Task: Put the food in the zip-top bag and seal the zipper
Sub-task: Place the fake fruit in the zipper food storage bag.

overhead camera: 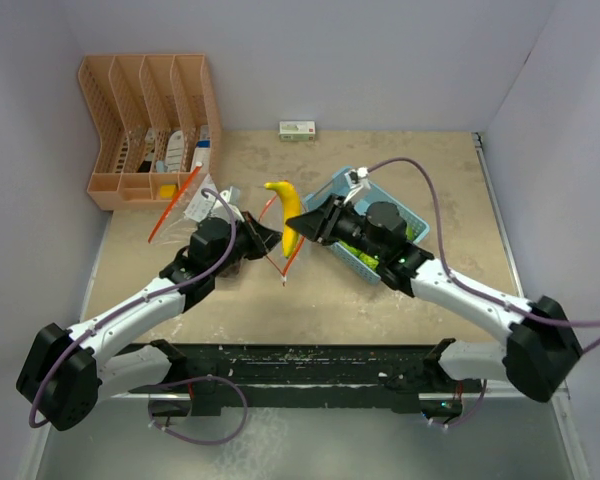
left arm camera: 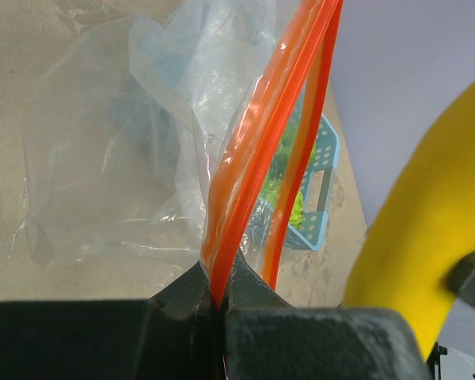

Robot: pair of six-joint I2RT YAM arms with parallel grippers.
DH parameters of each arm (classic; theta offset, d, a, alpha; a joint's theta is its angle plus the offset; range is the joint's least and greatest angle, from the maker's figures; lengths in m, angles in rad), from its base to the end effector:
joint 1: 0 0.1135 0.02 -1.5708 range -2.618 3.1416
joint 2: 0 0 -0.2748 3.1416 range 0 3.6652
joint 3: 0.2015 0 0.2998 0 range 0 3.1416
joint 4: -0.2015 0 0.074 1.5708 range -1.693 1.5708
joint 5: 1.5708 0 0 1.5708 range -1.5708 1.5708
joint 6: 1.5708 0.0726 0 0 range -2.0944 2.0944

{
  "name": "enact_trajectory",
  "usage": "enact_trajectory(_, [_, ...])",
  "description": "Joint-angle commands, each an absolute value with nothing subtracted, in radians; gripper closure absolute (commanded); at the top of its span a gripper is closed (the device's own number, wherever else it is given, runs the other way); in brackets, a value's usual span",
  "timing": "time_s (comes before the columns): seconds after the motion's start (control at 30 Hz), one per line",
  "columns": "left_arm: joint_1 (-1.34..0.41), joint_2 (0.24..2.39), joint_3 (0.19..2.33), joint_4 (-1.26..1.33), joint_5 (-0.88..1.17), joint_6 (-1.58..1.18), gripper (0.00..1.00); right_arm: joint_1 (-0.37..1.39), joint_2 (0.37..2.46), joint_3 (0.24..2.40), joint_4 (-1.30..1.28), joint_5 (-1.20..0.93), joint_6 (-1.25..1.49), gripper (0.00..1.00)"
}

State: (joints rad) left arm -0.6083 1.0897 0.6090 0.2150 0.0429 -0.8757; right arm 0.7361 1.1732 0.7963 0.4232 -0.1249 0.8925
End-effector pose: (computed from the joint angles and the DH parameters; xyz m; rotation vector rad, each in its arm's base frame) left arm 0.2628 -0.1868 0.2360 -0.2313 1.9633 -1.0521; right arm 0.2568 0.2448 0.3213 0.0217 1.6968 1.3625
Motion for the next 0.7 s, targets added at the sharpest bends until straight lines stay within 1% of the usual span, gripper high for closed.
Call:
enact_trajectory(0.0, [-0.607, 1.068, 0.644, 0.211, 0.027, -0.86, 1.0, 0.727, 1.319, 0.818, 0.787, -0.423, 1.016, 0.95])
enact_trajectory(0.1, [-0.607, 1.072, 0.655, 0.194, 0.026, -0.856, 1.0, 0.726, 1.377, 0.814, 0.869, -0.453, 1.05, 0.95])
enact_trajectory(0.33, [-0.607, 1.066, 0.658, 0.188, 0.028, -0.862, 1.0, 0.716, 1.403, 0.755, 0.851, -0.373, 1.004, 0.95])
enact_trajectory(0.5, [-0.607, 1.05, 0.657, 0.177, 0.029, -0.869, 1.0, 0.709, 1.444, 0.738, 0.801, -0.308, 0.957, 0.95])
enact_trajectory(0.67, [-0.607, 1.035, 0.66, 0.163, 0.026, -0.872, 1.0, 0.709, 1.451, 0.752, 0.655, -0.149, 0.84, 0.96])
